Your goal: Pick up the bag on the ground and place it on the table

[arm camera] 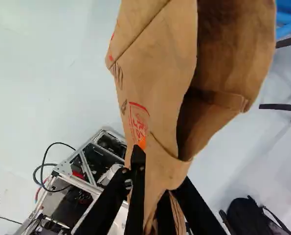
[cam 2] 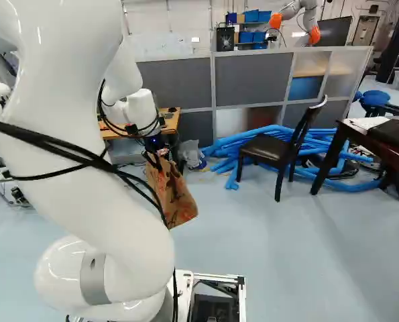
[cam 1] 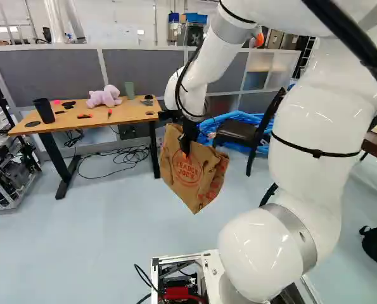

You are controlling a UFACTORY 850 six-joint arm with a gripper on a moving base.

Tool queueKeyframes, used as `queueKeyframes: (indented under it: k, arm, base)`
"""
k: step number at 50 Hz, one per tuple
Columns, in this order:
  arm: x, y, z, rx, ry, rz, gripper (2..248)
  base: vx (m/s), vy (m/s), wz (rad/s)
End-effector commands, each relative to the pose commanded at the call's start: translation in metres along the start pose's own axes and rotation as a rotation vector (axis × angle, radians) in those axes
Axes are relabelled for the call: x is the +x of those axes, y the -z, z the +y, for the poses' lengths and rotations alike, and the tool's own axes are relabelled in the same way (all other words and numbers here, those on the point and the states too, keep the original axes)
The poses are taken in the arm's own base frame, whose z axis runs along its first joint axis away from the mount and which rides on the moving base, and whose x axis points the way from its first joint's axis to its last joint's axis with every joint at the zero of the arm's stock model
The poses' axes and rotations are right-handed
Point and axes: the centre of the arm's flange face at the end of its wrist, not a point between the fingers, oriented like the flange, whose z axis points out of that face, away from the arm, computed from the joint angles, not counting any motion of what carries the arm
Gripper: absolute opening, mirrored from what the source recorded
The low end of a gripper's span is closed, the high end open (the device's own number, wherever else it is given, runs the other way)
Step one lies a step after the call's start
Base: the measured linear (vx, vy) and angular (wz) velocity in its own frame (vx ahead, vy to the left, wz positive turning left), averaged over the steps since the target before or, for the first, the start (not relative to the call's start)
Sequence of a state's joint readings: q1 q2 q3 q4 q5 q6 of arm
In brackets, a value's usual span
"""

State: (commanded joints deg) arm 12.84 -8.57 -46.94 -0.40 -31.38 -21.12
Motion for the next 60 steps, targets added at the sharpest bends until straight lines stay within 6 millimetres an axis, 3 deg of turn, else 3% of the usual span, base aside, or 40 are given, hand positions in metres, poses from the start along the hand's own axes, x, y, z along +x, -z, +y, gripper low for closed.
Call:
queueKeyframes:
  k: [27,60]
  arm:
    - [-0.007,0.04,0.007,-0.009,-0.019,0.014,21]
    - [0.006,0.085,0.028,-0.013,-0.051,0.013,21]
  base:
    - [0.0,0.0,0.0]
    - [0.0,0.0,0.0]
